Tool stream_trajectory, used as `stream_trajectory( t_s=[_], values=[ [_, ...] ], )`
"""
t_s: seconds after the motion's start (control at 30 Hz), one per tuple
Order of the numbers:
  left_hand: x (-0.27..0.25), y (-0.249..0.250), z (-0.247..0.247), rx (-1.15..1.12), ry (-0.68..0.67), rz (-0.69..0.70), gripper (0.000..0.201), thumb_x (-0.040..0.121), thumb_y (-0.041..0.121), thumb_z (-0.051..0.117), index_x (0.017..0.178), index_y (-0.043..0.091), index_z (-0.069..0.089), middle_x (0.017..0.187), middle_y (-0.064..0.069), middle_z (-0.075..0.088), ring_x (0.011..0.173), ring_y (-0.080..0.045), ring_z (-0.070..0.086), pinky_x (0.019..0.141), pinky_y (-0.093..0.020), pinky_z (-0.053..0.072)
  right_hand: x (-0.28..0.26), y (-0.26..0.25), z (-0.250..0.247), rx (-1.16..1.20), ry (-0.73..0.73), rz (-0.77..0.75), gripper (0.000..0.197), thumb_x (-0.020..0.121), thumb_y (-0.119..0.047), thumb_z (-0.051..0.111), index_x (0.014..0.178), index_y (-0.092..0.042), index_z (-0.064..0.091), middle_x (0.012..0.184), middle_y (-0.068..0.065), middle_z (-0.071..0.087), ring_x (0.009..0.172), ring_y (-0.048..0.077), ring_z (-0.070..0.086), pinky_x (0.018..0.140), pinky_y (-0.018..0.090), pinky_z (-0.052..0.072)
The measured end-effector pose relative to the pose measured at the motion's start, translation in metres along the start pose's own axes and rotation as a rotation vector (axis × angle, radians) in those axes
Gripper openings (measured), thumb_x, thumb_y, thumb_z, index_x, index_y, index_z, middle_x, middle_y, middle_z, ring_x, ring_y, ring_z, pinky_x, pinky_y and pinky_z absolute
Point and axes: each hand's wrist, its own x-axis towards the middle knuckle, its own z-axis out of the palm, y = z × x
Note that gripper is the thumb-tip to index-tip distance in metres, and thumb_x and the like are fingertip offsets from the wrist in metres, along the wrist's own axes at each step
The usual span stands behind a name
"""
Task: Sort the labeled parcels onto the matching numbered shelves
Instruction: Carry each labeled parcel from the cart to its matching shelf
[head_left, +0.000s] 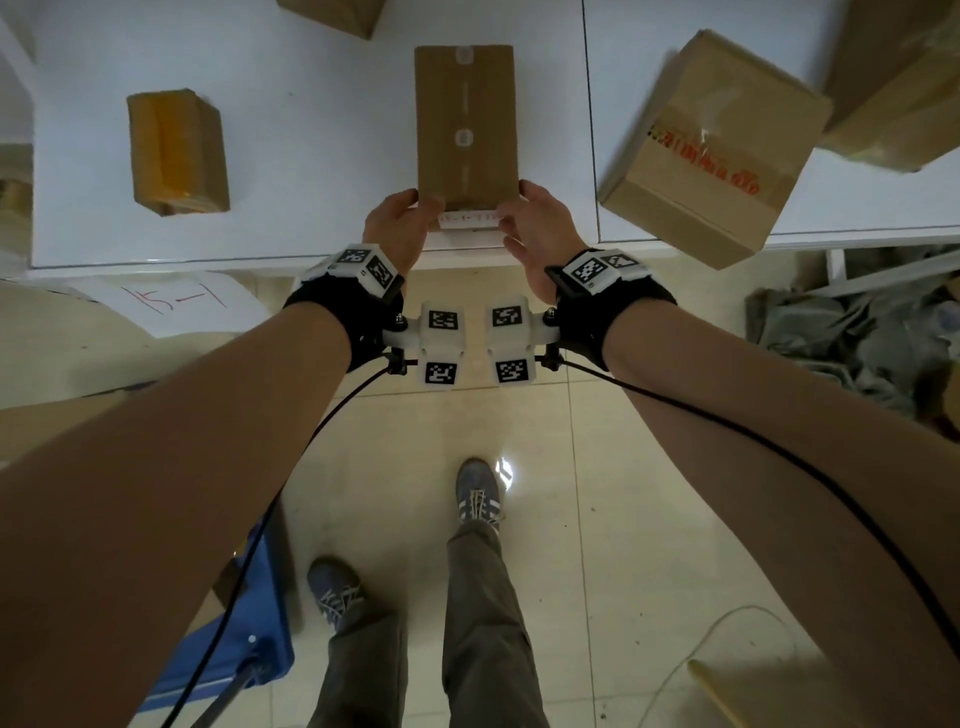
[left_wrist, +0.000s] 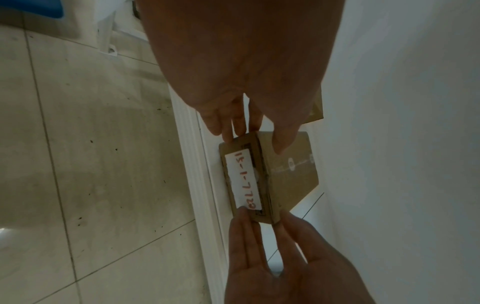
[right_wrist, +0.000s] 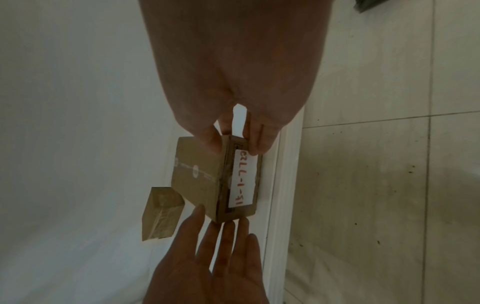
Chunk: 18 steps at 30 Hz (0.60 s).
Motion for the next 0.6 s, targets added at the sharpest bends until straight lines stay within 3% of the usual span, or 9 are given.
stream_trajectory(
  t_s=[0.07, 0.13, 0.17, 0.23, 0.3, 0.37, 0.47, 0.6],
  values=[
    [-0.007, -0.001, -0.002, -0.023, -0.022, -0.03, 0.092, 0.061, 0.053, 0.071, 0.143, 0.018, 0.05, 0.137, -0.003, 0.059, 0.126, -0.019, 0.055, 0.112, -0.037, 0.041, 0.004, 0.009, 0.004, -0.013, 0.01, 0.023, 0.06, 0.068, -0.033, 0.065, 0.127, -0.024, 0.057, 0.118, 0.002, 0.055, 0.112, 0.023, 0.057, 0.108, 0.04, 0.047],
    [-0.015, -0.005, -0.003, -0.059, -0.043, -0.024, 0.081, 0.076, 0.042, 0.072, 0.147, 0.017, 0.043, 0.136, -0.002, 0.058, 0.124, -0.018, 0.055, 0.106, -0.032, 0.044, -0.026, 0.005, 0.008, 0.048, 0.037, 0.05, 0.062, 0.085, -0.026, 0.067, 0.143, -0.024, 0.045, 0.137, 0.006, 0.052, 0.129, 0.027, 0.052, 0.106, 0.037, 0.046],
    [-0.017, -0.011, -0.005, -0.087, -0.046, -0.015, 0.073, 0.083, 0.036, 0.072, 0.148, 0.017, 0.043, 0.133, -0.002, 0.059, 0.121, -0.018, 0.056, 0.101, -0.03, 0.046, -0.033, 0.008, 0.008, 0.099, 0.053, 0.054, 0.062, 0.093, -0.019, 0.063, 0.15, -0.02, 0.039, 0.139, 0.008, 0.051, 0.127, 0.027, 0.052, 0.1, 0.035, 0.047],
    [-0.024, -0.02, -0.009, -0.162, -0.036, -0.027, 0.057, 0.09, 0.031, 0.07, 0.141, 0.017, 0.05, 0.126, -0.002, 0.062, 0.113, -0.017, 0.061, 0.093, -0.03, 0.051, -0.039, 0.019, 0.006, 0.167, 0.081, 0.086, 0.047, 0.099, -0.011, 0.055, 0.145, -0.013, 0.044, 0.116, 0.009, 0.056, 0.109, 0.025, 0.056, 0.093, 0.038, 0.05],
    [-0.036, -0.03, -0.016, -0.219, -0.027, -0.073, 0.039, 0.091, 0.03, 0.069, 0.127, 0.016, 0.061, 0.116, -0.002, 0.066, 0.104, -0.018, 0.065, 0.086, -0.031, 0.055, -0.048, 0.033, 0.01, 0.125, 0.071, 0.122, 0.015, 0.101, -0.008, 0.049, 0.113, -0.005, 0.058, 0.091, 0.006, 0.053, 0.09, 0.023, 0.058, 0.091, 0.04, 0.054],
    [-0.046, -0.046, -0.028, -0.239, -0.025, -0.102, 0.026, 0.091, 0.029, 0.068, 0.113, 0.015, 0.066, 0.104, -0.002, 0.068, 0.095, -0.018, 0.067, 0.079, -0.031, 0.056, -0.056, 0.051, 0.019, 0.078, 0.076, 0.142, 0.016, 0.1, -0.01, 0.049, 0.086, -0.009, 0.056, 0.085, 0.006, 0.054, 0.078, 0.021, 0.059, 0.084, 0.039, 0.056],
    [-0.059, -0.076, -0.047, -0.253, -0.041, -0.131, 0.023, 0.092, 0.029, 0.065, 0.107, 0.013, 0.069, 0.094, -0.004, 0.071, 0.085, -0.018, 0.069, 0.074, -0.03, 0.053, -0.065, 0.079, 0.036, 0.07, 0.071, 0.179, 0.014, 0.099, -0.014, 0.053, 0.086, -0.009, 0.058, 0.083, 0.006, 0.057, 0.07, 0.018, 0.059, 0.068, 0.031, 0.054],
    [-0.072, -0.128, -0.082, -0.23, -0.029, -0.21, 0.027, 0.092, 0.033, 0.064, 0.11, 0.013, 0.069, 0.092, -0.003, 0.071, 0.083, -0.018, 0.068, 0.077, -0.03, 0.052, -0.078, 0.125, 0.072, 0.027, -0.005, 0.253, 0.012, 0.099, -0.016, 0.052, 0.099, -0.007, 0.06, 0.079, 0.006, 0.061, 0.064, 0.017, 0.058, 0.061, 0.028, 0.05]
  ],
)
